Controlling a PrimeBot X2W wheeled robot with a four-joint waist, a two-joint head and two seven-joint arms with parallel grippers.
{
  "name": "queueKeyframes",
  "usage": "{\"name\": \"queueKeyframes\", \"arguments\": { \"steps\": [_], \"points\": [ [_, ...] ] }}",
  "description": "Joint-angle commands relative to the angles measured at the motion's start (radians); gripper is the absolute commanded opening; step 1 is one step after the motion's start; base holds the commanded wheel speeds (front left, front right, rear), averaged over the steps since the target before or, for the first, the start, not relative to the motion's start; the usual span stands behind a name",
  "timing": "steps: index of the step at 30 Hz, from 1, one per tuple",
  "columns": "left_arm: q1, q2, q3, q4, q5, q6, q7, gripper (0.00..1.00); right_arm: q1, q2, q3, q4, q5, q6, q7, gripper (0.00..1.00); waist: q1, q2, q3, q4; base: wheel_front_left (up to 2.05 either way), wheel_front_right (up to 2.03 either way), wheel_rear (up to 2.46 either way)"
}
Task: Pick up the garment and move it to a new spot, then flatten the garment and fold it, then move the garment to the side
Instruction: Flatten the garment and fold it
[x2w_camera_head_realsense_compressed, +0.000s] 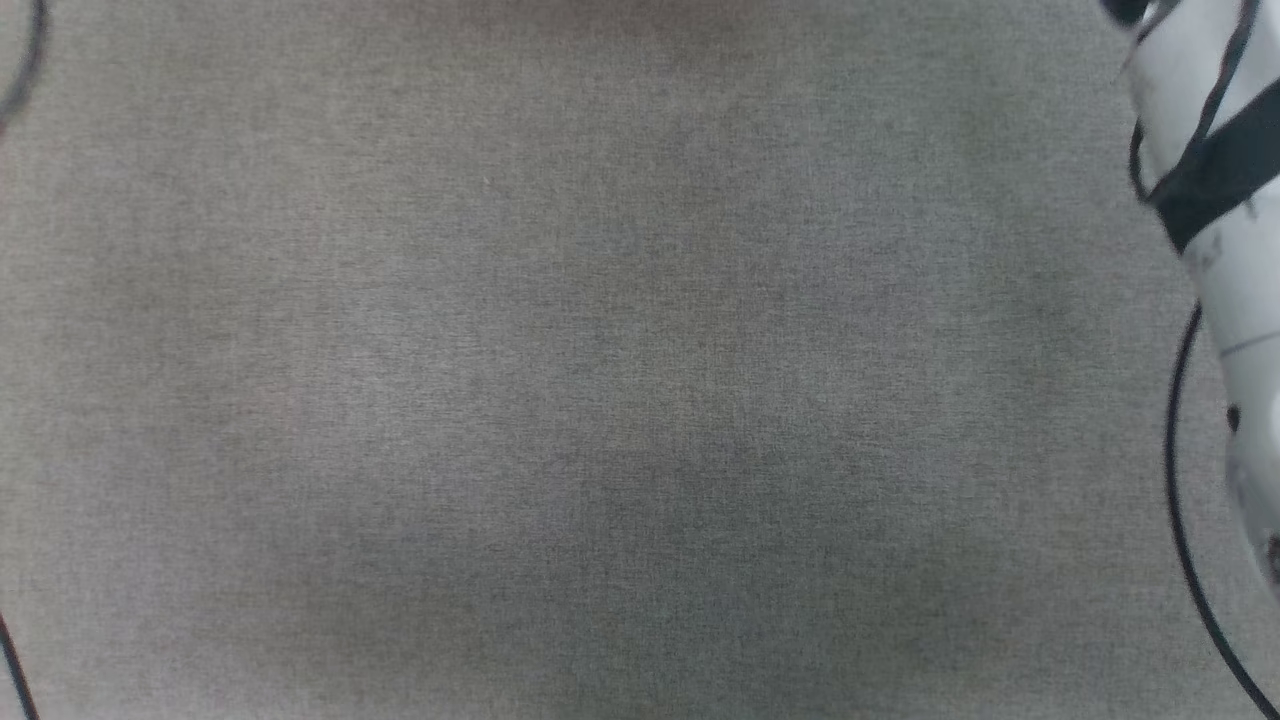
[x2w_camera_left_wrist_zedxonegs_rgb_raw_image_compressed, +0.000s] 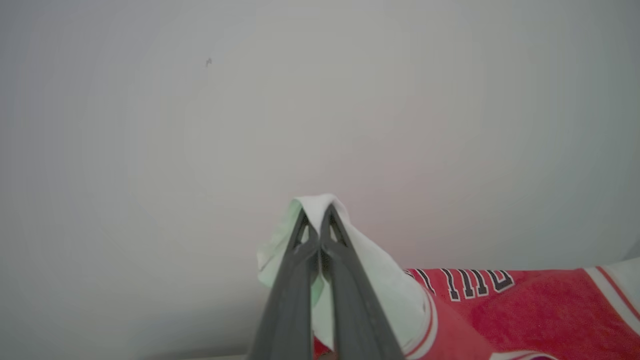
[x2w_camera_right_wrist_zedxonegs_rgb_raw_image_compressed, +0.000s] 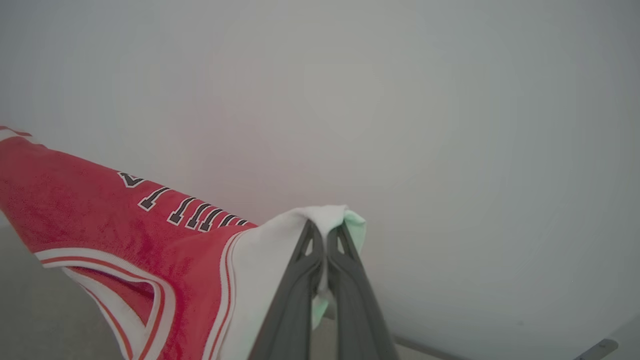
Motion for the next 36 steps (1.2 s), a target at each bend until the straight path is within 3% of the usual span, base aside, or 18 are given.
{"name": "queueKeyframes", "arguments": {
  "steps": [1,8,14,21,29,36],
  "points": [
    [0.058,-0.015,-0.032,0.033,-0.038,-0.002,0.059,0.00,0.047,-0.005,0.040,0.006,0.063,-0.001,0.047,0.00,0.0000,0.0000,-0.017,0.005,0.00,0.00,0.00],
    [0.243,0.012,-0.136,-0.006,-0.166,-0.002,0.338,0.00,0.211,-0.083,0.141,-0.095,0.255,-0.001,0.227,0.00,0.0000,0.0000,-0.094,0.015,0.00,0.00,0.00],
    [0.413,0.093,-0.169,-0.137,-0.255,-0.001,0.496,0.00,0.386,-0.195,0.179,-0.278,0.393,-0.001,0.396,0.00,0.0000,0.0000,-0.159,0.025,0.00,0.00,0.00],
    [0.585,0.195,-0.161,-0.370,-0.296,0.073,0.580,0.00,0.583,-0.298,0.150,-0.485,0.468,-0.001,0.558,0.00,0.0000,0.0000,-0.212,0.031,0.00,0.00,0.00],
    [0.883,0.368,-0.136,-0.801,-0.368,0.266,0.674,0.00,0.874,-0.362,0.055,-0.784,0.504,-0.001,0.807,0.00,0.0000,0.0000,-0.253,0.029,0.00,0.00,0.00],
    [1.129,0.496,-0.099,-1.060,-0.442,0.417,0.689,0.00,1.134,-0.359,-0.073,-1.043,0.504,-0.001,1.031,0.00,0.0000,0.0000,-0.259,0.027,0.00,0.00,0.00]
  ]
}}
